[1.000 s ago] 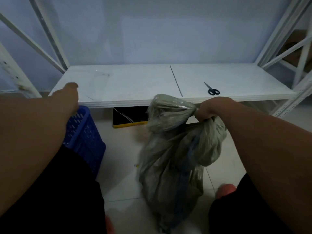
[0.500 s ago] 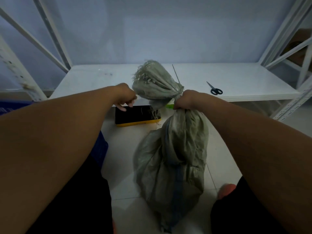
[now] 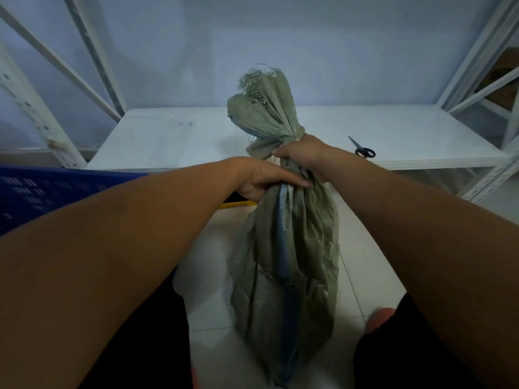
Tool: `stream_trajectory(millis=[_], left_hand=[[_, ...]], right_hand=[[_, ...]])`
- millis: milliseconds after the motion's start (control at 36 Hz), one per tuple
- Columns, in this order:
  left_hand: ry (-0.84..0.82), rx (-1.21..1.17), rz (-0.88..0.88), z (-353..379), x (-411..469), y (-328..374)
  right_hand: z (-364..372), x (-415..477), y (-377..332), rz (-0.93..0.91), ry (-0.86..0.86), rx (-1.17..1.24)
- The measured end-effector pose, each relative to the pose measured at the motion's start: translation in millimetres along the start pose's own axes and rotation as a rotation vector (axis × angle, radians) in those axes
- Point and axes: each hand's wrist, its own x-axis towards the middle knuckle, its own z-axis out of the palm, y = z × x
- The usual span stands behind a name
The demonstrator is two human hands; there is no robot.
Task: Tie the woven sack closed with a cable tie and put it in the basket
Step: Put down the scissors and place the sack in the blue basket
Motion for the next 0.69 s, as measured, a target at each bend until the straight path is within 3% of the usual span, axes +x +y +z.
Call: stream_trajectory(millis=[111, 250, 333, 417, 500, 611, 694], left_hand=[[0.094, 0.014, 0.086, 7, 8, -7], [0.32, 0.154, 0.305, 4, 10, -9], [0.337, 0.135, 0.354, 2, 11, -10], [0.292, 0.16, 0.42, 5, 13, -14], [0.267, 0.338, 0.34, 6, 13, -23], [0.273, 0.606, 0.013, 10, 13, -56], [0.439, 0.742, -0.028, 18, 25, -79]], right_hand=[[-2, 0, 2, 0.008, 0.035, 0.045], [-5, 8, 0, 0.077, 0.123, 0.325], [-8, 14, -1, 0.157, 0.14, 0.481], [-10, 23, 1, 0.228, 0.125, 0.483], [-11, 61, 20, 0.235, 0.136, 0.442], [-10, 106, 38, 0.233, 0.105, 0.497], [-7, 113, 30, 0.224, 0.084, 0.518]])
